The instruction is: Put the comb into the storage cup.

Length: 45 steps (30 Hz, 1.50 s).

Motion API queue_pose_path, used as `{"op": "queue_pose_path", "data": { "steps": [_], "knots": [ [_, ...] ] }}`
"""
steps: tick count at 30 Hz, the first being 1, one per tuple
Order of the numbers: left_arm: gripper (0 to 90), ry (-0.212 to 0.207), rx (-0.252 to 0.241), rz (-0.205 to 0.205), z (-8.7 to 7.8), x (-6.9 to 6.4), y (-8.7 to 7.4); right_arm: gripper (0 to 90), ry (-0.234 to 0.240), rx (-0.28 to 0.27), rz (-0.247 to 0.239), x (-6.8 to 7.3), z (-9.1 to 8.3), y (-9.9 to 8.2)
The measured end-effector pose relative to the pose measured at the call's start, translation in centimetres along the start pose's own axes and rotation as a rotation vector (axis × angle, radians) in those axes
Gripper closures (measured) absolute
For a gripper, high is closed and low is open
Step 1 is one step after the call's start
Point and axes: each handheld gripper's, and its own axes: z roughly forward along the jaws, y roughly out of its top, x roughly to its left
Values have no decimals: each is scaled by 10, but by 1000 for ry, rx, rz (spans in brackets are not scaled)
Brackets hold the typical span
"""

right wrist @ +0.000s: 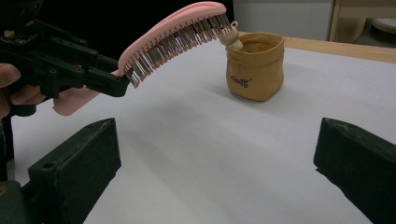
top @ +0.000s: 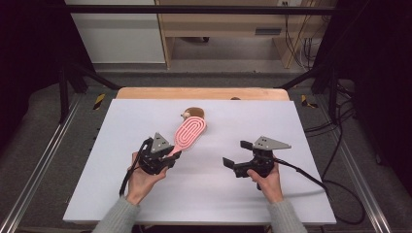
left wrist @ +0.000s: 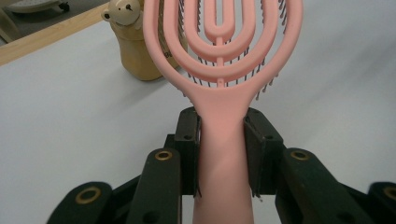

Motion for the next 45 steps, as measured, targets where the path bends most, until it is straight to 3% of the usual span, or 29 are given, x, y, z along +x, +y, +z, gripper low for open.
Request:
{"op": "queue_pose_path", "data": {
  "steps": [23, 33, 45],
  "knots": [
    [692, 4, -20, 19, 1, -9, 2, 11, 2, -9, 20, 11, 16, 11],
    [692, 12, -31, 20, 1, -10, 2, 9, 0, -26, 62, 11, 22, 14],
    [692, 16, -36, 14, 2, -10, 1, 13, 0, -24, 77, 17, 35, 18]
  ]
}}
